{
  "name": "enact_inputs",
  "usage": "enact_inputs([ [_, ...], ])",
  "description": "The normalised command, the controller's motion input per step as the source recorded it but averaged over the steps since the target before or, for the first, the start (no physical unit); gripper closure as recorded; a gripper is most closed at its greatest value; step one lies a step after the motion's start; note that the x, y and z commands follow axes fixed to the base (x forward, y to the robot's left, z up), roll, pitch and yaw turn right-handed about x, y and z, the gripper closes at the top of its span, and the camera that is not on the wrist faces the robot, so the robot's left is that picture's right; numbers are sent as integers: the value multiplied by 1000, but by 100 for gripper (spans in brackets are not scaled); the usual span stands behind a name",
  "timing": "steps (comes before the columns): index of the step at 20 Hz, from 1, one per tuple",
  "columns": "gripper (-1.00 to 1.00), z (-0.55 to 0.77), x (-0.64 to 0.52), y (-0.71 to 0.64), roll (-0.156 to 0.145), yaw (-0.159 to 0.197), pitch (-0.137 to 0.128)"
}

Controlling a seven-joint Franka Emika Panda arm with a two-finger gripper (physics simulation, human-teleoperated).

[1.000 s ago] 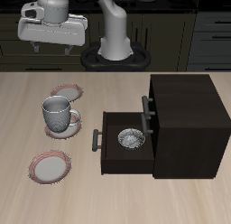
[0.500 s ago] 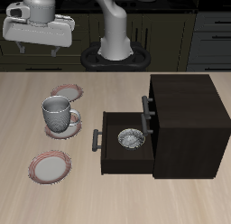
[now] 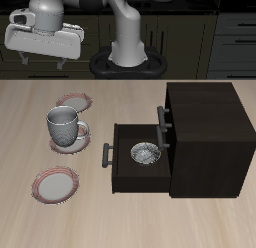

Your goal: Place the porcelain mug on top of the cabinet

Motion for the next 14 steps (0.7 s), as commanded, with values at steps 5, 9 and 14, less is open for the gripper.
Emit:
enact_inputs([
  [5,-100,-376,47,-85,-11,-26,-13],
  [9,-100,-310,14,-72,-30,10,-3],
  [14,-100,-236,5,-75,-19,-37,-3],
])
